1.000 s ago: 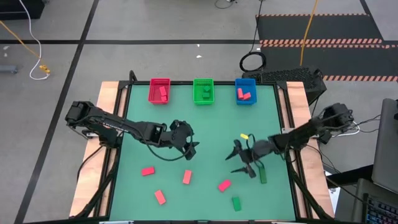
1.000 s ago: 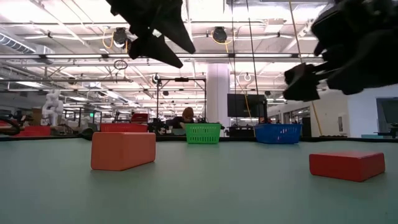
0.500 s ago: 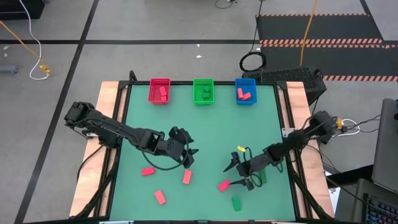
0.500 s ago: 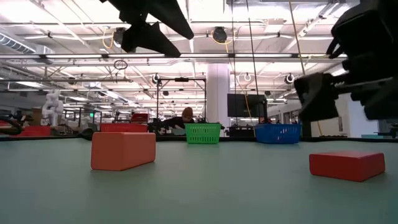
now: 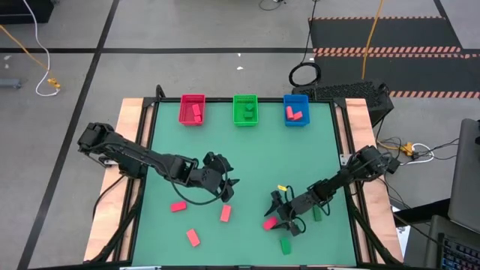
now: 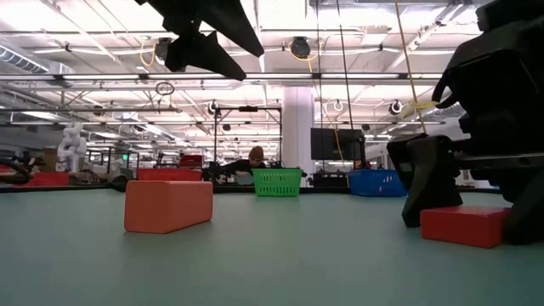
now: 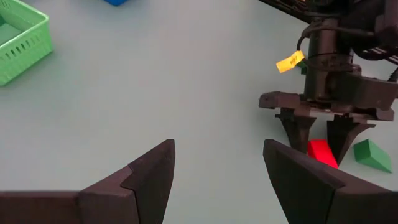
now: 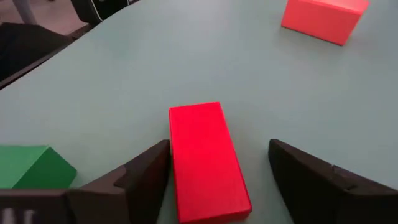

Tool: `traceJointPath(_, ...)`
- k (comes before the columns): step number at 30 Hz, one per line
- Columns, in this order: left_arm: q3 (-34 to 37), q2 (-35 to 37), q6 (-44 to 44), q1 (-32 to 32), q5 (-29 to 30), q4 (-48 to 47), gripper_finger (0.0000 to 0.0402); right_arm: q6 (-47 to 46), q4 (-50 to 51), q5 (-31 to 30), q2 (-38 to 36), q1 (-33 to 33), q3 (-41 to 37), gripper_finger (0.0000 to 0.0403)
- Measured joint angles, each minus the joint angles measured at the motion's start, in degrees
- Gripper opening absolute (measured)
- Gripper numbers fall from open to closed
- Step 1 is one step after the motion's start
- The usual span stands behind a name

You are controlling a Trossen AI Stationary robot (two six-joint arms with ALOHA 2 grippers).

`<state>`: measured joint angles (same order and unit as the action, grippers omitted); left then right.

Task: Sort & place blocks by color
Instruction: Put the red block into the red basket

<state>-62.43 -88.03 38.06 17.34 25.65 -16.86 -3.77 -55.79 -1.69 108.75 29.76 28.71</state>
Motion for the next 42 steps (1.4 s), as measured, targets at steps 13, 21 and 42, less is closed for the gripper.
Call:
traceJointPath(13, 0.0, 0.0, -0.98, 0.0, 0.02, -0.08, 0.0248, 5.62, -1.58, -1.03, -0.15, -0.54, -0.11, 0.0124)
traceJointPath(21, 0.0, 0.0, -8.68, 0.73, 0.06, 1.04, 0.0248, 8.2, -4.79, -5.82, -3.78, -6.07, -0.17, 0.0124)
traceJointPath(42, -0.02, -9.08, -74.91, 3.78, 13.57, 21.06, 0.0248, -15.03, -5.71, 17.63, -17.77, -29.26, 0.81, 0.0124)
